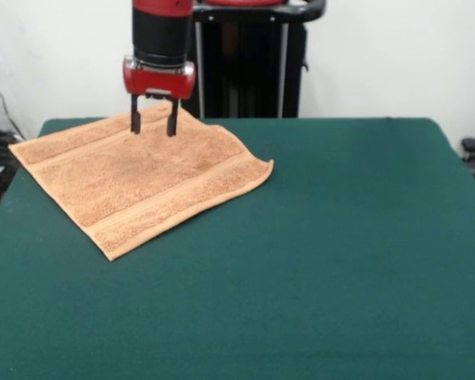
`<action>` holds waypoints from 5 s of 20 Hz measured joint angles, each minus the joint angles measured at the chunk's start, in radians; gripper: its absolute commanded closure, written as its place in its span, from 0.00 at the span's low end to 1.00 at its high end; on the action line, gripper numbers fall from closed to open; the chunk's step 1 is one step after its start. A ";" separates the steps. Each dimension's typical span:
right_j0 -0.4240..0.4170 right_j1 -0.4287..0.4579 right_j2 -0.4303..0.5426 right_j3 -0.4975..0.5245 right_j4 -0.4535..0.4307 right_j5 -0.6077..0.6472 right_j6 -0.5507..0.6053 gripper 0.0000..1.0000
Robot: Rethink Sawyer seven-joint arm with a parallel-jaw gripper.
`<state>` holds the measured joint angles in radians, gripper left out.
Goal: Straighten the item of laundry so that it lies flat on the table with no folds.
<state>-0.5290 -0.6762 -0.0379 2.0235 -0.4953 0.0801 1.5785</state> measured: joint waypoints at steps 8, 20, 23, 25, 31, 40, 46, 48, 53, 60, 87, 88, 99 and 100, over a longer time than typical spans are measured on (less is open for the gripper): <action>0.031 -0.021 0.000 0.026 0.023 0.000 0.000 0.00; 0.076 -0.005 0.000 0.037 0.059 0.000 0.000 0.00; 0.082 0.013 0.000 0.037 0.059 -0.008 0.000 0.00; 0.082 0.023 0.000 0.037 0.059 -0.015 0.000 0.00; 0.080 0.087 0.000 0.037 0.059 -0.062 0.000 0.00; 0.063 0.192 -0.013 0.053 0.024 -0.180 0.000 0.00; 0.048 0.205 -0.026 0.093 0.000 -0.207 0.000 0.00; 0.045 0.207 -0.034 0.110 -0.015 -0.219 0.000 0.00; 0.046 0.251 -0.064 0.126 -0.039 -0.270 0.000 0.00; 0.043 0.290 -0.096 0.137 -0.070 -0.399 0.000 0.00; -0.039 0.081 -0.056 0.221 -0.082 -0.189 0.000 0.00; -0.039 0.069 -0.055 0.223 -0.082 -0.176 0.000 0.00; -0.038 -0.002 -0.025 0.226 -0.075 -0.146 0.000 0.00; -0.037 -0.002 -0.025 0.226 -0.075 -0.146 0.000 0.00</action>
<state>-0.5662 -0.6787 -0.0629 2.2500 -0.5705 -0.0657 1.5785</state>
